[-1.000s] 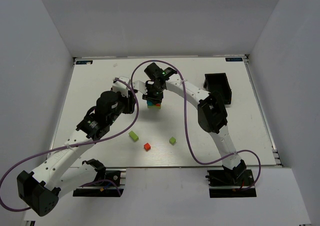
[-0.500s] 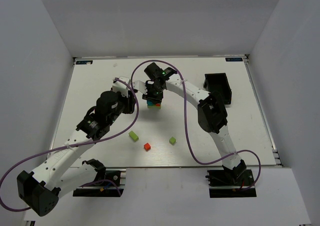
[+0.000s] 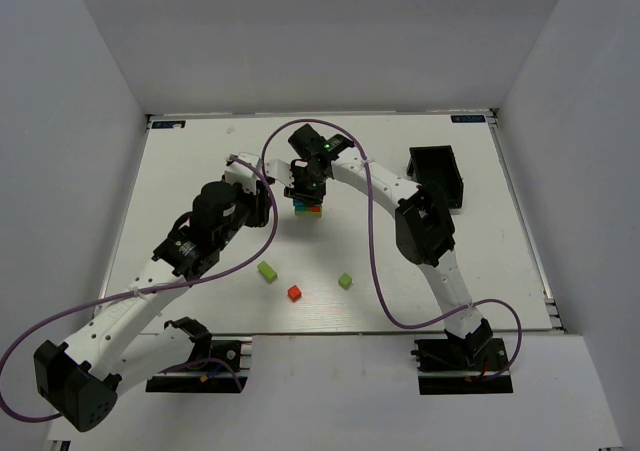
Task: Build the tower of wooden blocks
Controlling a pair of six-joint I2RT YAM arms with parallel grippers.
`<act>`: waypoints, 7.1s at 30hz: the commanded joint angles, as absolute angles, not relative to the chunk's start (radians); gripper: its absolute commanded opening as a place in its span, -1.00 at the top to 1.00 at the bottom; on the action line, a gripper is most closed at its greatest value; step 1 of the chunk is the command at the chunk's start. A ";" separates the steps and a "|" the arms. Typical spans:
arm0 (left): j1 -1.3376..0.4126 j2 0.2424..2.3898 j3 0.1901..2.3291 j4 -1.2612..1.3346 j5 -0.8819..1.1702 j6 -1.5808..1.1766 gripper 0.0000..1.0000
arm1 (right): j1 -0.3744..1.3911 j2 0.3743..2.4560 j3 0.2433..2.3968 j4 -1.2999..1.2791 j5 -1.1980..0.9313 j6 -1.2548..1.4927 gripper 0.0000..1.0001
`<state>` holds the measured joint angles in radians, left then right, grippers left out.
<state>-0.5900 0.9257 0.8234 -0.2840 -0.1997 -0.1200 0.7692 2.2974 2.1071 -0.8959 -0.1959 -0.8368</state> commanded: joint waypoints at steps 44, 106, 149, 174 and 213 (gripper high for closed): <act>-0.584 0.904 0.813 -0.273 -0.195 -0.115 -0.10 | 0.775 2.296 2.145 -0.870 -0.176 -0.842 0.61; -0.584 0.904 0.813 -0.273 -0.195 -0.115 -0.10 | 0.776 2.290 2.126 -0.864 -0.170 -0.839 0.04; -0.584 0.899 0.781 -0.255 -0.169 -0.106 0.15 | 0.695 1.629 1.381 -0.540 -0.284 -0.894 -0.81; -0.584 0.832 0.782 -0.318 -0.253 -0.156 -0.38 | 0.865 1.629 1.060 -0.674 -0.480 -1.430 -0.75; -0.584 0.841 0.773 -0.308 -0.224 -0.147 -0.38 | 0.910 1.657 1.019 -0.649 -0.353 -1.359 0.13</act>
<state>-0.5892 0.8482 0.7780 -0.3138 -0.2348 -0.1471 0.9009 1.6695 1.0180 -0.6476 -0.3565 -1.3666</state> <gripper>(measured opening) 0.690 0.455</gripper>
